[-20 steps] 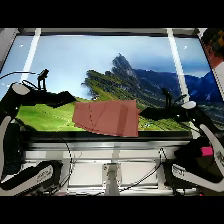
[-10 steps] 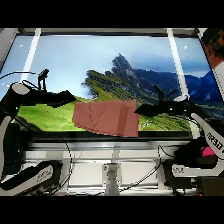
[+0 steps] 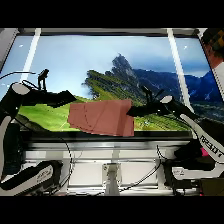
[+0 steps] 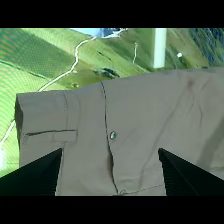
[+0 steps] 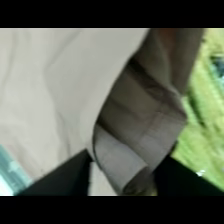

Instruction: Fold the clothes and pants, and hang the long-sleeved shirts on hangers.

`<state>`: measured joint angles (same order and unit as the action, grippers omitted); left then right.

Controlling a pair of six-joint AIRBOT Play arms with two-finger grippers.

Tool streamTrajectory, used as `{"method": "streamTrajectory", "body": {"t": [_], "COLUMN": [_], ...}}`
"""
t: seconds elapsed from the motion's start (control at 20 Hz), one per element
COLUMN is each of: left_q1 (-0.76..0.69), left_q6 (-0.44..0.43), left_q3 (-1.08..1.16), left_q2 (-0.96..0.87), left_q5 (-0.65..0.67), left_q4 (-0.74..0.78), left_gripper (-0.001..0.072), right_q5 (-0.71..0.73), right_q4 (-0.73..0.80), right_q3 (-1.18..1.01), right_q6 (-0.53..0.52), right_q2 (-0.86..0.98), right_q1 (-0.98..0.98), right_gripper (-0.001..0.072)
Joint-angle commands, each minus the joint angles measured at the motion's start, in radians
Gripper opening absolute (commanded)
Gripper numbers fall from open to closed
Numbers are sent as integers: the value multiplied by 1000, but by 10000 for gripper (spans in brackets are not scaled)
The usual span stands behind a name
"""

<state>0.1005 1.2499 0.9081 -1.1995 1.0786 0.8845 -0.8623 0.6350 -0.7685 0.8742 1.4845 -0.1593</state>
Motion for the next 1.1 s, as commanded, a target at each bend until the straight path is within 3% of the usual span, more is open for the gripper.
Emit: {"method": "streamTrajectory", "body": {"t": [0.0, 0.05, 0.15, 0.45, 0.55, 0.7, 0.8, 1.05], "left_q1": [0, 0, 0, 0, 0, 0, 0, 0], "left_q6": [0, 0, 0, -1, -1, -1, -2, -2], "left_q3": [1, 1, 1, 1, 2, 2, 2, 2], "left_q2": [0, 0, 0, 0, 0, 0, 0, 0], "left_q5": [-1, -1, -1, -4, -5, -5, -5, -5], "left_q4": [0, 0, 0, -34, -34, -37, -41, -41], "left_gripper": [700, 700, 700, 693, 565, 557, 429, 413], "right_q5": [35, 32, 28, -16, -4, -4, -11, -34], "right_q4": [47, 51, 68, 187, 258, 343, 402, 566], "right_q3": [0, 0, 0, -81, -153, -278, -356, -450], "right_q6": [13, 11, 3, 6, 58, 142, 209, 382], "right_q2": [0, 0, 0, -39, -79, -123, -134, -134], "right_q1": [-15, -15, -15, -2, 36, 140, 224, 428], "right_gripper": [294, 247, 10, 8, 8, 8, 8, 8]}}
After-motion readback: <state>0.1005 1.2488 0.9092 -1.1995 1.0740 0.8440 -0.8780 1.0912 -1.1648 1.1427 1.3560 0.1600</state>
